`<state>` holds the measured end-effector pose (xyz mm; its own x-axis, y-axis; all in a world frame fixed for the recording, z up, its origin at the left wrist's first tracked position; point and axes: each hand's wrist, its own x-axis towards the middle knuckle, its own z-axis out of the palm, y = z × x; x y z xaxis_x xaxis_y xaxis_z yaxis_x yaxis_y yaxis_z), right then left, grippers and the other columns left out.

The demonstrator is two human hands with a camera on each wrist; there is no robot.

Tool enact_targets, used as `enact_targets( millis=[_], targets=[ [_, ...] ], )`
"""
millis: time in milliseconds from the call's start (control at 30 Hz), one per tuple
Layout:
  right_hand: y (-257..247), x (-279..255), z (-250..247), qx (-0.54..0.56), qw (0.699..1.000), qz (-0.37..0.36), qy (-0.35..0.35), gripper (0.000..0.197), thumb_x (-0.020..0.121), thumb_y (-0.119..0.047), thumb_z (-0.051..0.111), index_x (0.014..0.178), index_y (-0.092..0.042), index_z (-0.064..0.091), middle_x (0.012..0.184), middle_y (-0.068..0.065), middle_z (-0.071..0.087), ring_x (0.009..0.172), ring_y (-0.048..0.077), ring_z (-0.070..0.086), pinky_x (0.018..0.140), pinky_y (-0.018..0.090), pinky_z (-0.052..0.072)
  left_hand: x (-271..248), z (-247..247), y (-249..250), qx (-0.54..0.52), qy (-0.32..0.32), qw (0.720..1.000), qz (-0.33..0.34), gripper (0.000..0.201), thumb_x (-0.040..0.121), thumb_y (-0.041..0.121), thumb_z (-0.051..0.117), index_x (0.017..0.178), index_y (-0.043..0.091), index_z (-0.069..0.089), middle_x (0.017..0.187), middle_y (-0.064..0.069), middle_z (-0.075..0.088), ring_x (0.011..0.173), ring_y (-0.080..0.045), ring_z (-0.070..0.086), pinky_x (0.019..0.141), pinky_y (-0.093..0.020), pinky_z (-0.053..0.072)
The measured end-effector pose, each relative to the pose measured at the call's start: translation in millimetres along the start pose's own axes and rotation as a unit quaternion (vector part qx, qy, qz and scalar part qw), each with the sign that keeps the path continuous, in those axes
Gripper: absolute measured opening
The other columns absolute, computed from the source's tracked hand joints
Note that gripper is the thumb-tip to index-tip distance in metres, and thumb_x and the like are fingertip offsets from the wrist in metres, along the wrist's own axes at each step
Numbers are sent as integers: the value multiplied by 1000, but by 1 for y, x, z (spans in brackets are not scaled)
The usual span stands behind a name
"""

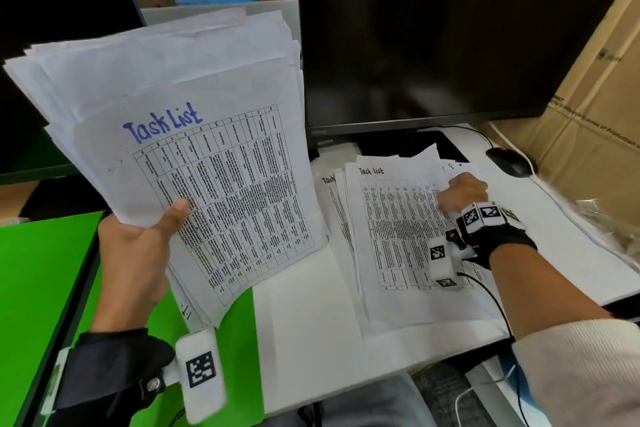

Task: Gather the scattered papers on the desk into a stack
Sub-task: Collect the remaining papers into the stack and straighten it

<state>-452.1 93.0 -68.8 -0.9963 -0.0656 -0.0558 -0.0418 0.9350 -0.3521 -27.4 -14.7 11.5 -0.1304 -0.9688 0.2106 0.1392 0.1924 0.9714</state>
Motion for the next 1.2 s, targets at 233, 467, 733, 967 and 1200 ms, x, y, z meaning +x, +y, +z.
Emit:
enact_targets(
  millis=[233,467,733,967,1200],
  targets=[
    [1,6,5,-22,1000,4,14,27,98,-10,47,121,-1,58,129,16,53,121,31,44,103,43,34,2,1,-6,-6,-3,1000,3,39,86,4,69,123,17,64,120,2,68,114,-16,65,104,-44,47],
    [4,17,-5,-10,999,-29,-45,19,88,-4,59,106,-7,63,117,9,61,105,20,56,96,35,43,2,0,-10,-11,-8,1000,5,39,85,8,71,123,15,64,121,1,70,114,-17,65,103,-46,47],
    [7,6,-13,35,994,-96,-40,8,85,-6,64,92,-3,67,102,13,65,104,28,58,90,34,47,5,-3,-15,-16,-13,1000,10,23,85,10,72,99,29,73,110,11,74,111,-16,66,102,-48,47],
    [20,-38,-105,200,904,-376,-34,13,83,-2,69,92,-11,70,89,8,67,78,22,63,66,26,48,6,1,-14,-19,-3,1000,12,27,87,4,68,99,28,72,104,16,74,105,-7,68,99,-39,49],
    [10,-78,-198,477,771,-396,-144,22,72,-4,75,91,-15,73,98,6,75,92,23,72,84,44,57,9,0,-14,-36,1,999,3,27,87,3,68,103,25,69,108,5,73,104,-12,69,98,-42,50]
  ],
)
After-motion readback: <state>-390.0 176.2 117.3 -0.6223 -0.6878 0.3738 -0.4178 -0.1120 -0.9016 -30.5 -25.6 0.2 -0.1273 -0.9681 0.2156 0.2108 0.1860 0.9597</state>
